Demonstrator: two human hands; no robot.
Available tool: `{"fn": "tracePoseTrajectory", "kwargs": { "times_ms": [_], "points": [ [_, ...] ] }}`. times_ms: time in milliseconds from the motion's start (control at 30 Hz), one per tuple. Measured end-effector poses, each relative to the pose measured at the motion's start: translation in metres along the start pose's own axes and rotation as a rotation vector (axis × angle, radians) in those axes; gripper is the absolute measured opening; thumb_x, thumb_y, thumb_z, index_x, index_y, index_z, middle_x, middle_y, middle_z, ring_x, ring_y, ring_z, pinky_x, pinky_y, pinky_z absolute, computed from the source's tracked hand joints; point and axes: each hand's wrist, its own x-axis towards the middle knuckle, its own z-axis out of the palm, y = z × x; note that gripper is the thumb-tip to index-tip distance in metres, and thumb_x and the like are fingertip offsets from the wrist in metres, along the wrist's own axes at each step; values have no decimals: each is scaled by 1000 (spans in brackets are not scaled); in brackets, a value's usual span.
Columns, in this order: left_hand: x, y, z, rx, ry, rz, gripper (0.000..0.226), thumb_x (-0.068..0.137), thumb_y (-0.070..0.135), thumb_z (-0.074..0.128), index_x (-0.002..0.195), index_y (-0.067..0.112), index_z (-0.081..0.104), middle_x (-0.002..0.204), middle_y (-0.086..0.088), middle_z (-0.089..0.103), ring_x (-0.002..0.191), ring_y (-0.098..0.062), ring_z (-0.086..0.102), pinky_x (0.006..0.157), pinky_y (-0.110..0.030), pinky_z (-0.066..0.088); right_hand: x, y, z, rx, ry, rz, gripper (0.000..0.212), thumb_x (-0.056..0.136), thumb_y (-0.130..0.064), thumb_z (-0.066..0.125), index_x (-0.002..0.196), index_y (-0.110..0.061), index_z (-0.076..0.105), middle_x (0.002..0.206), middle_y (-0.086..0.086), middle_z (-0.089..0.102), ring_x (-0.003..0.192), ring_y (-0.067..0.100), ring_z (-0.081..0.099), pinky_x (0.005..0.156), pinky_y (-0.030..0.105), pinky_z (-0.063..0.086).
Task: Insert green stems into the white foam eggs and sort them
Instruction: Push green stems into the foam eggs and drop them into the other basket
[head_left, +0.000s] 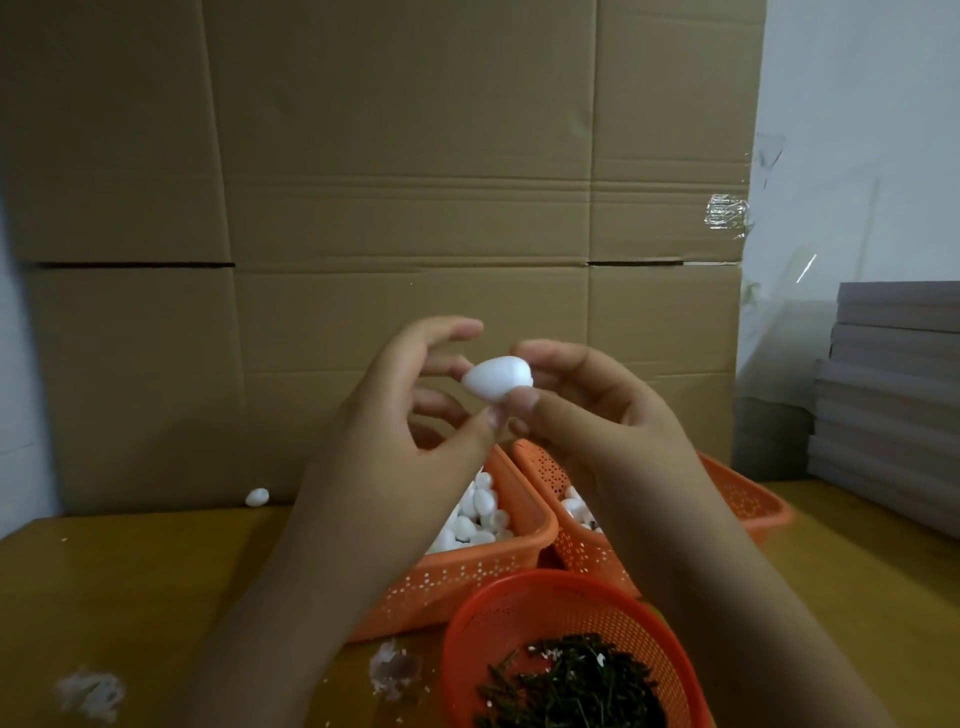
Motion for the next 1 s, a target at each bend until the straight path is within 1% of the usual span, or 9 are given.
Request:
{"fn": "tracePoseTrajectory", "kwargs": {
  "times_ms": [100,200,267,433,567,633,733,900,1000],
  "points": [
    [0,1,-6,-294,-77,-153,30,81,37,64,110,45,63,104,12,72,89,-8,70,79,-32,51,-2,-1,4,-174,51,-184,35,81,-2,71,110,-21,65,103,-1,72,93,12,69,81,23,55],
    [0,2,-9,-415,-114,-244,29,77,43,62,106,39,69,98,6,75,93,-11,70,87,-39,50,-4,1,8,-557,125,-414,44,83,-7,71,116,-33,57,103,-12,66,98,7,63,84,22,50],
    [0,3,-7,-380,-95,-225,26,78,46,67,103,39,70,100,8,75,98,-8,69,91,-38,49,-4,3,10,-737,149,-525,50,83,-10,71,123,-33,50,106,-16,62,101,9,60,86,21,46],
    [-1,6,-1,-222,10,-156,13,89,33,62,90,42,71,88,13,73,83,-3,69,73,-22,49,-6,1,13,-968,198,-709,52,84,-14,68,130,-23,48,108,-15,59,102,3,54,89,28,45],
    [-3,4,4,-390,-47,-294,29,83,58,56,87,37,76,90,4,76,91,-13,72,88,-43,51,-8,-1,15,-975,170,-709,53,84,-17,68,132,-23,47,108,-16,60,104,5,54,92,34,45],
    [0,5,8,-522,-114,-390,42,75,66,60,85,30,79,87,-1,76,86,-14,72,79,-36,54,-9,0,17,-948,145,-679,61,82,-14,72,133,-28,43,108,-20,58,105,5,55,93,32,44],
    [3,4,8,-568,-240,-387,34,75,60,62,87,33,79,96,-2,76,89,-14,71,76,-31,59,-10,1,17,-881,116,-633,64,80,-13,73,132,-32,43,106,-25,57,105,6,57,92,34,46],
    [0,-5,1,-632,-210,-360,40,66,55,69,89,24,78,88,3,74,82,-11,68,71,-26,56,-8,2,16,-870,117,-601,55,80,-20,73,123,-37,44,107,-23,59,109,5,57,93,36,47],
    [3,-6,2,-712,-219,-366,34,77,46,67,96,20,77,87,-1,75,77,-9,68,70,-28,58,-9,4,14,-806,128,-548,49,79,-24,74,117,-38,47,107,-21,62,110,3,57,93,26,45]
  ]
}}
